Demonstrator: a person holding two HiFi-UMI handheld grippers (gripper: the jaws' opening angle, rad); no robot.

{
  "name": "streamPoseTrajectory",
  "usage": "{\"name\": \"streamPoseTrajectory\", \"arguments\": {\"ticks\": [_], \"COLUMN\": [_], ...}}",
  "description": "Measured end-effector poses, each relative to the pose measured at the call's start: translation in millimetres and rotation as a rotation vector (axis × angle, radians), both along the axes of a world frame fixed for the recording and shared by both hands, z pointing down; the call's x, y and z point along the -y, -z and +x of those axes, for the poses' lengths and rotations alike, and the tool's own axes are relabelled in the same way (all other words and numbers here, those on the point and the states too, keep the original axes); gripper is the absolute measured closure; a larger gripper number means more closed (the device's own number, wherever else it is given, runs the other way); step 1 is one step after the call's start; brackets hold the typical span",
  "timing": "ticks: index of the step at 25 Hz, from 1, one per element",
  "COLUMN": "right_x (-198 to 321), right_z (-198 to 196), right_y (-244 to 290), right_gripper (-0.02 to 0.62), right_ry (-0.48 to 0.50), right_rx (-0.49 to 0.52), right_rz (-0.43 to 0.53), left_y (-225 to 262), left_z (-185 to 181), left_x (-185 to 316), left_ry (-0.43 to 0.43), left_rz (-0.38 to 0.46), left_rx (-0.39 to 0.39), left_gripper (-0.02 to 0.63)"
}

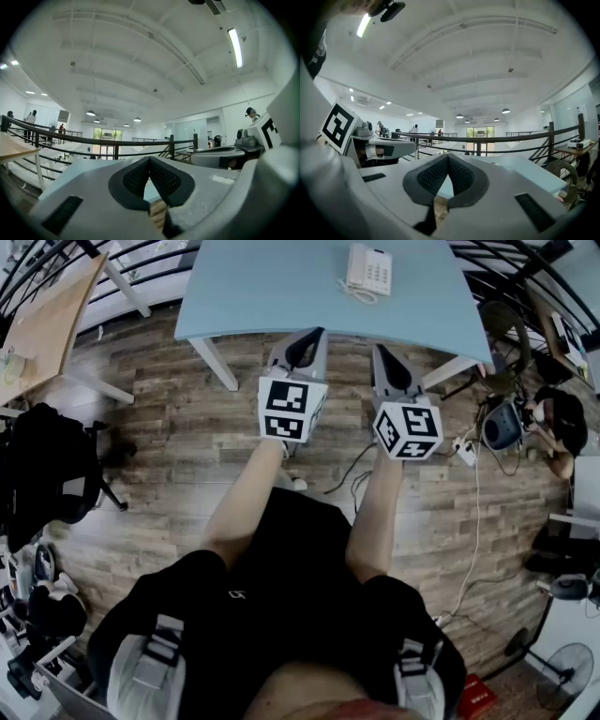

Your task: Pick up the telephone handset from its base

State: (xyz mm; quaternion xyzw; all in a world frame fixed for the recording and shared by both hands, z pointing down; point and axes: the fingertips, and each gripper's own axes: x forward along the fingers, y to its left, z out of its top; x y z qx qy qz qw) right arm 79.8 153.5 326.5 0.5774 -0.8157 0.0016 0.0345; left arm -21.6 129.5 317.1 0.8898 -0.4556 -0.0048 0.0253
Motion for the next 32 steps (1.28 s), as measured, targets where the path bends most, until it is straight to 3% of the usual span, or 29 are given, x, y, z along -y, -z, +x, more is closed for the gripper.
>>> {"name": "streamPoseTrajectory", "arguments": {"ticks": [12,17,21,24,29,32], "right_x": [-2.2,18.0,43.9,64.3,122.2,169.9], "right_z": [55.7,59.2,58.2,87.7,182.2,175.4], "right_y": [11.3,5.9,-4.5,-17.5,-54.9,-92.9], "right_gripper": [0.600,0.600,0.600,0.600,0.598,0.598], "right_ry": [-0.097,-0.093,-0.075,-0.083,-0.225,-0.191], "right_rx": [0.120,0.153,0.124,0.084,0.202,0.240], "right_rz": [0.020,0.014,-0.006,-0.047,-0.085,-0.178], "left_y": [9.6,0.5,-22.1,-35.2,-64.8,-94.3], "left_z": [24.2,25.5,29.5,51.7,113.8,115.2], "left_x": [1.9,25.1,63.3,102.6,174.9,216.6], "left_ry": [-0.028,-0.044,-0.051,-0.049,-0.118,-0.099], "left_rz": [0.007,-0.020,-0.070,-0.114,-0.147,-0.227], "left_rx": [-0.021,-0.007,-0.011,-0.056,-0.042,-0.011], "left_gripper": [0.607,0.607,0.607,0.607,0.607,0.607]}}
